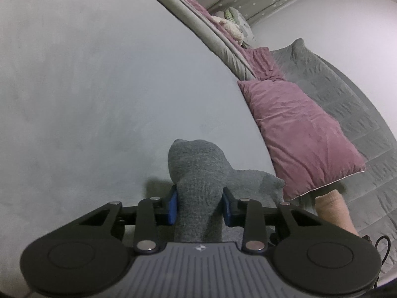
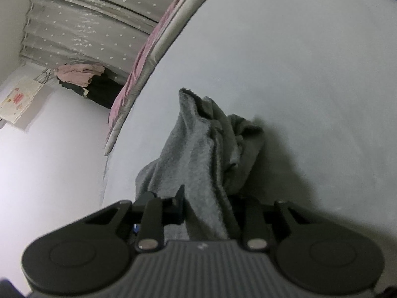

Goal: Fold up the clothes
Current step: 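Lift and carry the folded grey shirt with both grippers toward the clothes stack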

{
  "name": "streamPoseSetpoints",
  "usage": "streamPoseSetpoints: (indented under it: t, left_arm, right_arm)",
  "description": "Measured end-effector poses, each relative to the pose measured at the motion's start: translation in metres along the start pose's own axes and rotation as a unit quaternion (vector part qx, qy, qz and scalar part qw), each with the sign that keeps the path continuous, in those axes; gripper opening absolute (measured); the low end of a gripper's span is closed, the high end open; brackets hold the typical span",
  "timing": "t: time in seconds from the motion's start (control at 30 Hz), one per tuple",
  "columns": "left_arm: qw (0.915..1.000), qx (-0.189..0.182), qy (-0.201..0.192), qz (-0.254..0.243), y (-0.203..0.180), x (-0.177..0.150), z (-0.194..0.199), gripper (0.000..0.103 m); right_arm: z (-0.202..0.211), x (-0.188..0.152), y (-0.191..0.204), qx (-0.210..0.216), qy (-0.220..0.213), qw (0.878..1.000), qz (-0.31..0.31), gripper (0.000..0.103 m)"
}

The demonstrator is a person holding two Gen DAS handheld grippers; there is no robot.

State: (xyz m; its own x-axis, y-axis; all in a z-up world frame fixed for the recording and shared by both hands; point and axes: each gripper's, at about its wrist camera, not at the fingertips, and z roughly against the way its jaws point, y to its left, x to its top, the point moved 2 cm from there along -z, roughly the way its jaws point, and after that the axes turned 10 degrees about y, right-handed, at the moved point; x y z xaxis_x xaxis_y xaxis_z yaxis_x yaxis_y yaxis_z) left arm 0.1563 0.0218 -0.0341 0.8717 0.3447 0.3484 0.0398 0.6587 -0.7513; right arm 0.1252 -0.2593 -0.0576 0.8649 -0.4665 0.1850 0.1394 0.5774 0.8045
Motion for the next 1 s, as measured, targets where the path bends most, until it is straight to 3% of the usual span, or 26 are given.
streamPoseSetpoints:
  t: [0.43,0.77,1.0]
  left_arm:
    - [0.9988,-0.010,-0.009,-0.047,-0.049,0.003,0.028,0.032]
    - [0.9952,-0.022,0.005,-0.095,-0.119,0.005,0.029,0.032]
    - [0.9911,-0.051,0.012,-0.122,-0.176,0.003,0.020,0.032]
  right_arm:
    - [0.054,-0.006,0.035,-0.001,-0.019,1.000,0.022,0.023]
    - [0.125,0.004,0.051,-0.009,-0.037,0.999,0.011,0.023]
    - [0.187,0.021,0.055,-0.008,-0.065,0.998,0.005,0.023]
